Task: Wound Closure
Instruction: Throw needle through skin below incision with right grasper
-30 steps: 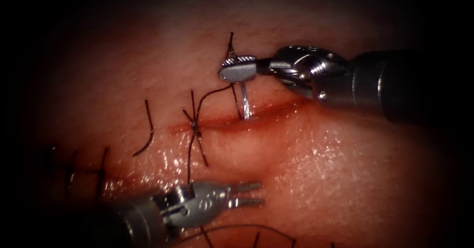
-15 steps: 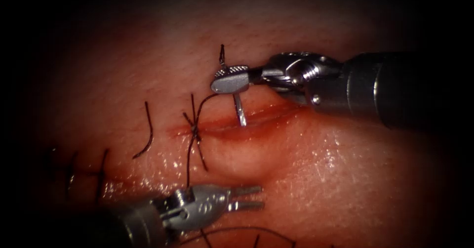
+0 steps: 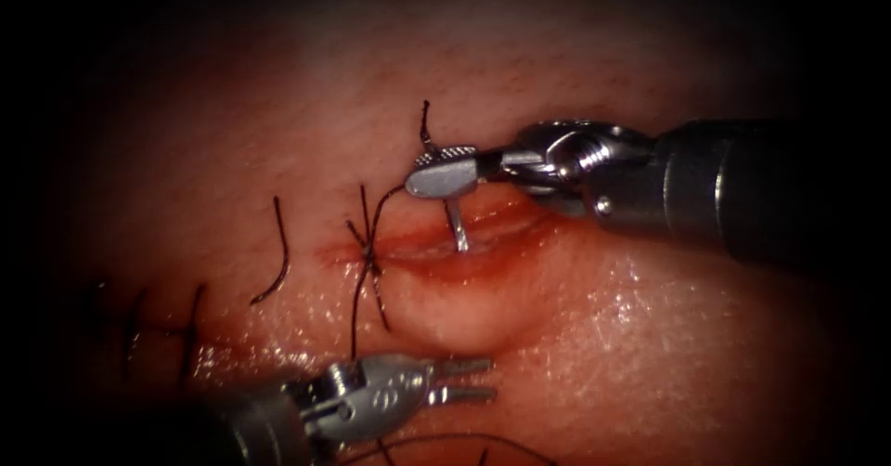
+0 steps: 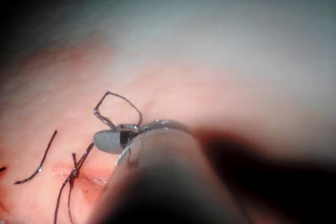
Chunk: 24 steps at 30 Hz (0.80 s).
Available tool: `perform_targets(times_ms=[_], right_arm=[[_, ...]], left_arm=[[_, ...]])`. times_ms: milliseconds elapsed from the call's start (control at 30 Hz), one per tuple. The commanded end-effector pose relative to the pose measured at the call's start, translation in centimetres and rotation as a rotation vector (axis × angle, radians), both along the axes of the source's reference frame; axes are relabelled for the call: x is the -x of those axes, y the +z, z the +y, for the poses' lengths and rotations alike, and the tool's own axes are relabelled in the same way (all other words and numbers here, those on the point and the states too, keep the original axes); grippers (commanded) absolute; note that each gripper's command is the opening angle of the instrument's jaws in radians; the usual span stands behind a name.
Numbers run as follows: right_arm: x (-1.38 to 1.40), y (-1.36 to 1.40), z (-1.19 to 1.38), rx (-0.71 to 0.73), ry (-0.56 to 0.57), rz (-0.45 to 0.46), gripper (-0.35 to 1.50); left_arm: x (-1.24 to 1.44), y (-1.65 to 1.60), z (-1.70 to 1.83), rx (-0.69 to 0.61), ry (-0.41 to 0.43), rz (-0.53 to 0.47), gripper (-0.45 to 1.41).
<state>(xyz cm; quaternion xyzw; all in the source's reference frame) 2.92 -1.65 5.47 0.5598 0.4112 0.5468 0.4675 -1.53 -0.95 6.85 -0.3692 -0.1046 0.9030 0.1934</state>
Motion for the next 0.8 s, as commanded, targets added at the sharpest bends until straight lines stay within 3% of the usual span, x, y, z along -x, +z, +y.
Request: perform_targets(times_ms=[33, 467, 800], right_arm=[[-0.09, 0.06, 0.00, -0.026, -0.006, 0.013, -0.35], [-0.20, 0.02, -0.31, -0.337, 0.010, 0.030, -0.35], [-0.20, -0.14, -0.51, -0.444, -0.030, 0.015, -0.35]], left_arm=[[0.05, 0.06, 0.02, 0.001, 0.001, -0.001, 0.04], [0.05, 0.06, 0.02, 0.000, 0.000, -0.001, 0.04], [0.04, 0.07, 0.05, 0.000, -0.001, 0.001, 0.04]])
